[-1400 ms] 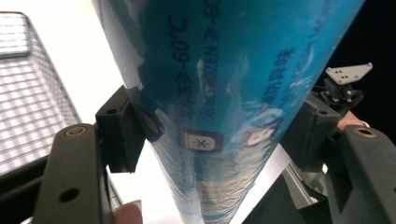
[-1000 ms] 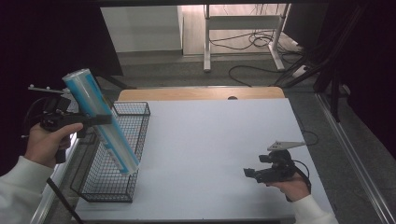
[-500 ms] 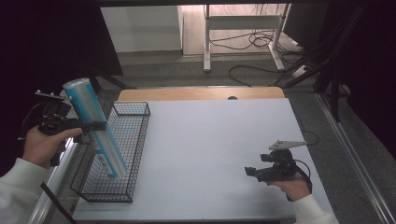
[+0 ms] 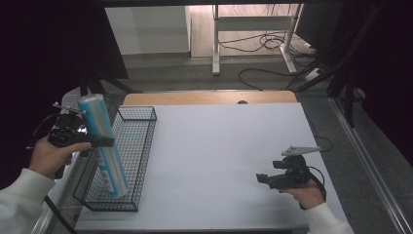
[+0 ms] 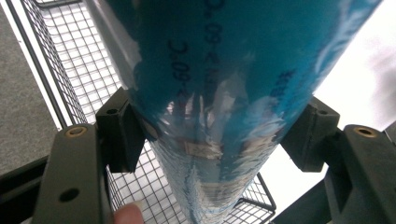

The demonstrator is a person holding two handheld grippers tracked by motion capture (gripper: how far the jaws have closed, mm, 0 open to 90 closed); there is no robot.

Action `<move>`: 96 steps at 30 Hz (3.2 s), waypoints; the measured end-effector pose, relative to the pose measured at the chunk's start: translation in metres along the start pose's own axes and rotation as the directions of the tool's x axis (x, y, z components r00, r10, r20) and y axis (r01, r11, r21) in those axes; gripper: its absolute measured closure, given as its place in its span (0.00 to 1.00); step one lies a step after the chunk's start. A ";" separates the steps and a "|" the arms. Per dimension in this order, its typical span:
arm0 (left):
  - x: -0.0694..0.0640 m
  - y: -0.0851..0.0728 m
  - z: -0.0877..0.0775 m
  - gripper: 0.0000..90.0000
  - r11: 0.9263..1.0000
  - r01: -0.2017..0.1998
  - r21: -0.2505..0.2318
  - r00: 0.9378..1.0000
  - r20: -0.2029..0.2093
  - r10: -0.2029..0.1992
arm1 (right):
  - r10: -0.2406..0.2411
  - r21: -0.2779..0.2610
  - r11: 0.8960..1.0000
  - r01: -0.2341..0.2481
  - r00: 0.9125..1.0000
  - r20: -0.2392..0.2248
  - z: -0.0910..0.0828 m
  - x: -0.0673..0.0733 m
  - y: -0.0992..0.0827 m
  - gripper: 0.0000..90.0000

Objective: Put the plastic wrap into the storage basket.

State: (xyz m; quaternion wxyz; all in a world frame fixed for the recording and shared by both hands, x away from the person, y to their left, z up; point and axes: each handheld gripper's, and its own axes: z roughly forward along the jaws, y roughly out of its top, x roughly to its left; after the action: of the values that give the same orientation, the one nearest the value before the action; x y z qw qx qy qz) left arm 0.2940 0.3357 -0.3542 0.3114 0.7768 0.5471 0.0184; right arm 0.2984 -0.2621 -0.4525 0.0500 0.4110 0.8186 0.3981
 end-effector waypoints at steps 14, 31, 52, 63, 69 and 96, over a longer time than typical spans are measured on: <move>0.014 0.000 0.037 0.36 0.998 0.039 0.039 0.999 0.000 -0.039 | -0.001 0.002 1.000 0.001 1.000 0.004 0.001 0.000 0.000 0.10; 0.044 0.008 0.080 0.36 0.974 0.218 -0.062 0.976 0.026 -0.217 | -0.001 0.014 1.000 0.001 1.000 0.008 0.005 -0.001 -0.001 0.10; 0.048 0.026 0.136 0.35 0.956 0.291 -0.025 0.955 -0.058 -0.292 | -0.004 0.024 1.000 0.004 1.000 0.011 0.007 -0.001 -0.002 0.10; 0.054 0.030 0.166 0.35 0.940 0.341 0.017 0.935 -0.106 -0.337 | -0.008 0.033 0.999 0.008 1.000 0.014 0.009 -0.003 -0.003 0.10; 0.056 0.029 0.177 0.35 0.934 0.356 0.034 0.927 -0.143 -0.348 | -0.006 0.033 0.999 0.005 1.000 0.016 0.008 -0.003 -0.004 0.10; -0.087 -0.042 0.064 0.21 0.960 -0.209 -0.185 0.978 -0.025 0.208 | -0.029 0.021 0.999 0.028 1.000 0.010 0.006 0.000 -0.002 0.10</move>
State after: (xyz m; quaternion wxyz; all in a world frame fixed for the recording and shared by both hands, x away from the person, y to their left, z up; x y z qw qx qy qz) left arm 0.2471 0.2401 -0.3997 0.3774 0.7975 0.4589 0.1045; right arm 0.2996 -0.2587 -0.4581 0.0559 0.4019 0.8282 0.3867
